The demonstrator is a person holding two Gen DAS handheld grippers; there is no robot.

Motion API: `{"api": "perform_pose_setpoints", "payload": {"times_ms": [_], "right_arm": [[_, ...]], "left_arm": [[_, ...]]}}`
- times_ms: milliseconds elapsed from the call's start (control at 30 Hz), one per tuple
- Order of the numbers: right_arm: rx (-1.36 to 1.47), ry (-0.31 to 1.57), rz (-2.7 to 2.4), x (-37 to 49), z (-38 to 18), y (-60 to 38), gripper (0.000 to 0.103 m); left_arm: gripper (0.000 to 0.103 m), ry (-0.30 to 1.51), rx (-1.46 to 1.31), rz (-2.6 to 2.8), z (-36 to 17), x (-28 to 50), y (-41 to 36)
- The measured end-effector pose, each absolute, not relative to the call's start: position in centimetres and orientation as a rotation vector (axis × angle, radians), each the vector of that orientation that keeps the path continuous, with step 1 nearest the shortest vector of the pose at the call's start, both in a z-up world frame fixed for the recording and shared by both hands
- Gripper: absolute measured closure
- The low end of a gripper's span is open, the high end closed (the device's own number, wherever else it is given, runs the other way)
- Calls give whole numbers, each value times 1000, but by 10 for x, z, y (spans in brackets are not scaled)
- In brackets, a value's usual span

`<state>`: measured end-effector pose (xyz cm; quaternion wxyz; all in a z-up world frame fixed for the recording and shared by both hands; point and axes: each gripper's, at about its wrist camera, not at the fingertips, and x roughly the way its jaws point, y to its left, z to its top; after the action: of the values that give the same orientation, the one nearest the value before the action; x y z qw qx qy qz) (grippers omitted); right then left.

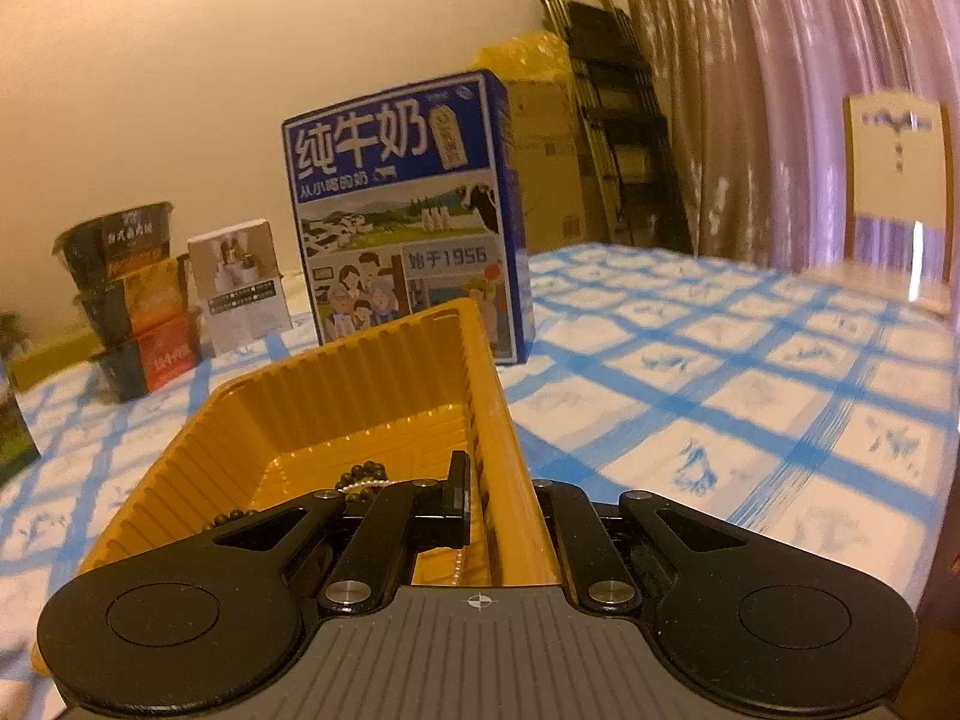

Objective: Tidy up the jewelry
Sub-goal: 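Lower the orange tray onto the table with the right tool and release it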

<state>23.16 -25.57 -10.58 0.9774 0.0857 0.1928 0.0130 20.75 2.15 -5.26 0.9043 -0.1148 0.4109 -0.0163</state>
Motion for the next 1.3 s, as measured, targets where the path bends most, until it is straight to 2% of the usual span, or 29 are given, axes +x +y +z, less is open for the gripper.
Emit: {"api": "perform_pose_setpoints", "payload": {"times_ms": [100, 133, 167, 200, 267, 300, 400, 567, 700, 900, 967, 1300], "right_arm": [[196, 439, 35, 239, -109, -266, 95], [194, 447, 41, 241, -110, -270, 92], [202, 464, 67, 243, -110, -274, 82], [215, 479, 102, 246, -112, -277, 59], [240, 461, 124, 244, -111, -284, 27], [244, 424, 121, 240, -108, -288, 24], [243, 427, 111, 239, -100, -296, 23], [249, 425, 34, 225, -79, -308, 23], [236, 434, 12, 205, -60, -305, 23], [173, 432, 49, 170, -29, -279, 21], [171, 444, 86, 156, -19, -268, 20], [239, 597, 243, 92, -5, -214, 19]], "left_arm": [[67, 840, -236, -25, -50, 197, 27], [66, 836, -234, -23, -48, 193, 28], [63, 832, -231, -21, -46, 190, 30], [61, 827, -227, -17, -45, 187, 31], [56, 815, -209, -7, -41, 181, 33], [52, 807, -195, -1, -39, 177, 34], [40, 786, -158, 14, -34, 167, 33], [33, 740, -121, 17, -21, 153, 30], [20, 691, -103, 26, -7, 139, 25], [9, 622, -62, 50, 17, 114, 20], [7, 599, -37, 73, 22, 101, 16], [7, 612, -39, 115, 34, 46, 19]]}}
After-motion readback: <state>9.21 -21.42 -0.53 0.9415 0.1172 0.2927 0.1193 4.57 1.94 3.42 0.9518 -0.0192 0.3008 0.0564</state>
